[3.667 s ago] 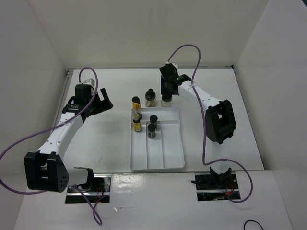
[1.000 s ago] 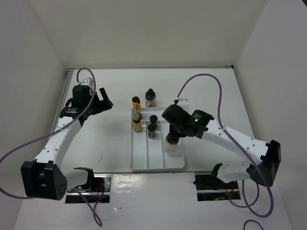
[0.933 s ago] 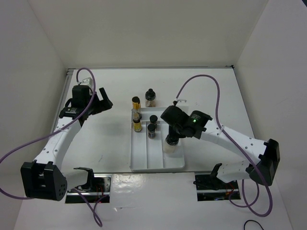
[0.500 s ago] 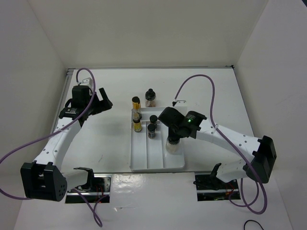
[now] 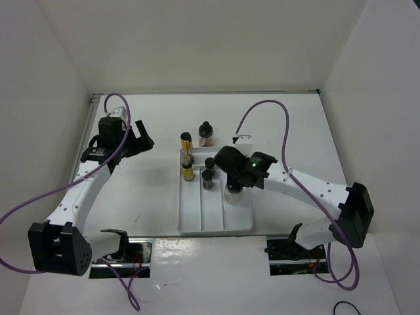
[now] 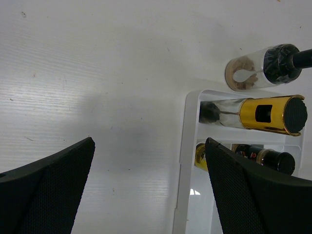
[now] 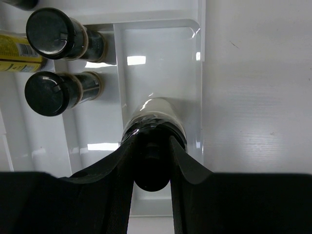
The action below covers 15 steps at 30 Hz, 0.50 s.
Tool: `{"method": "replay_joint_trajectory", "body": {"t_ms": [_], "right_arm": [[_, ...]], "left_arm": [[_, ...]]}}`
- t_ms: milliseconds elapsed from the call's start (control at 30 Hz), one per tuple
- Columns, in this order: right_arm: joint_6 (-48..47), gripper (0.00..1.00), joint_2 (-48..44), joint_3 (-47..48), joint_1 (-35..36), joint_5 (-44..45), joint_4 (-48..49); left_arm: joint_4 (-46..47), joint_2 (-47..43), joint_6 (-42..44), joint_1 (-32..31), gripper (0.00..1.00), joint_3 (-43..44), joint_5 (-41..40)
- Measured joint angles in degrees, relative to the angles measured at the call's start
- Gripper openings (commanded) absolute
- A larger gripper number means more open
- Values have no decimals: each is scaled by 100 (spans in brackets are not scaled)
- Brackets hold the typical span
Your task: Organize the condiment bottles
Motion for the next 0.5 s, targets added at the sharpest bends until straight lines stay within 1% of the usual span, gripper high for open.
{"method": "replay_joint_trajectory", "body": {"t_ms": [133, 233, 400, 433, 467, 500], "right_arm": [[-26, 0, 105, -15, 0, 33, 59], [-28, 6, 221, -15, 0, 68, 76], [-13, 52, 358, -20, 0, 129, 118], [-7, 56, 361, -20, 0, 129, 125], [11, 69, 372, -20, 0, 131, 116], [46, 76, 385, -20, 0, 129, 118]], "left_arm": [[0, 0, 0, 0, 100, 0, 0], [0, 0, 0, 0, 100, 0, 0], [0, 0, 0, 0, 100, 0, 0], [0, 0, 0, 0, 100, 0, 0], [0, 0, 0, 0, 100, 0, 0], [0, 0, 0, 0, 100, 0, 0]]}}
